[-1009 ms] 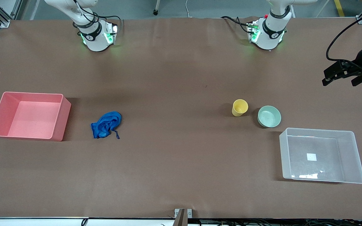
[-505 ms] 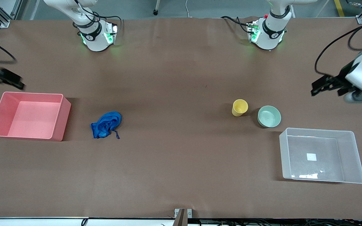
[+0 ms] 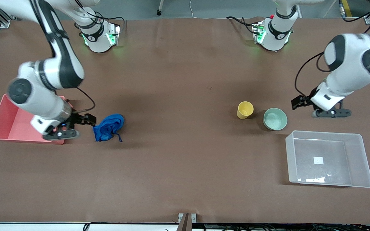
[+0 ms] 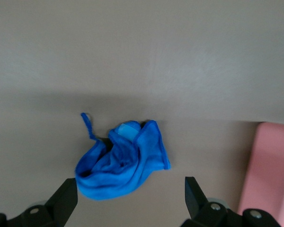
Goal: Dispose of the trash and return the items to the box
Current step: 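Reach the right gripper to the blue cloth while the left gripper reaches the bowl, then lift the blue cloth with the right gripper while the left gripper lifts the bowl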
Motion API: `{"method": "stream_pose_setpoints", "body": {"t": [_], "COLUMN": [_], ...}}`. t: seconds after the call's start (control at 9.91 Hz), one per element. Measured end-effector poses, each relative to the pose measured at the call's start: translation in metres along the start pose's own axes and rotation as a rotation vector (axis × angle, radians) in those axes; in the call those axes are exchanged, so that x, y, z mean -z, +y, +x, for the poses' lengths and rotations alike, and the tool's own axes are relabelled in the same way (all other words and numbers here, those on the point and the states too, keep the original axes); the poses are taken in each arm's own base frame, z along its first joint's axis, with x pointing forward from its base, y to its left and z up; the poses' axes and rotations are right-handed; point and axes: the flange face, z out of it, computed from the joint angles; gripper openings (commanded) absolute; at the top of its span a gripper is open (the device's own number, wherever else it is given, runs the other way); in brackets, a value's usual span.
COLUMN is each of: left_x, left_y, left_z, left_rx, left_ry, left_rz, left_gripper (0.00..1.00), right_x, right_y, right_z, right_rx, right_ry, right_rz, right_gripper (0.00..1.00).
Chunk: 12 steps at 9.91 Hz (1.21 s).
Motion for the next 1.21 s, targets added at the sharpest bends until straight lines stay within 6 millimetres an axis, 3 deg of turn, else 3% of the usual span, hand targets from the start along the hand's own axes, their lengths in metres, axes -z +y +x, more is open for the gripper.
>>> {"method": "stream_pose_setpoints", "body": {"t": [0.2, 0.4, 0.5, 0.61, 0.71, 0.91, 1.01, 1.11, 1.21], "left_x": [-0.066, -0.113, -0.129, -0.143, -0.152, -0.157, -0.157, -0.157, -0.156], "left_y": [-0.002, -0.003, -0.003, -0.003, -0.004, -0.005, -0.005, -0.005, -0.005], "left_z": [0.004, 0.005, 0.005, 0.004, 0.001, -0.002, -0.003, -0.002, -0.002], "left_rx": [0.003, 0.005, 0.005, 0.006, 0.007, 0.007, 0.007, 0.008, 0.008], "left_ry": [0.006, -0.010, -0.005, 0.004, 0.010, 0.006, 0.005, 0.006, 0.009], "left_rz": [0.001, 0.003, 0.003, 0.003, 0.003, 0.004, 0.004, 0.004, 0.004], "left_gripper": [0.98, 0.93, 0.78, 0.39, 0.11, 0.00, 0.00, 0.00, 0.00], "right_x": [-0.060, -0.088, -0.094, -0.099, -0.107, -0.124, -0.126, -0.127, -0.128], "right_y": [-0.004, -0.006, -0.010, -0.015, -0.016, -0.016, -0.016, -0.018, -0.020], "right_z": [-0.004, -0.004, -0.004, -0.005, -0.007, -0.018, -0.020, -0.020, -0.021], "right_rx": [0.007, -0.005, -0.034, -0.058, -0.070, -0.076, -0.074, -0.072, -0.068], "right_ry": [-0.035, -0.048, -0.044, -0.036, -0.017, -0.018, -0.023, -0.025, -0.028], "right_rz": [0.003, 0.005, 0.005, 0.006, 0.008, 0.008, 0.008, 0.008, 0.009], "right_gripper": [1.00, 1.00, 1.00, 1.00, 1.00, 1.00, 0.86, 0.52, 0.30]}}
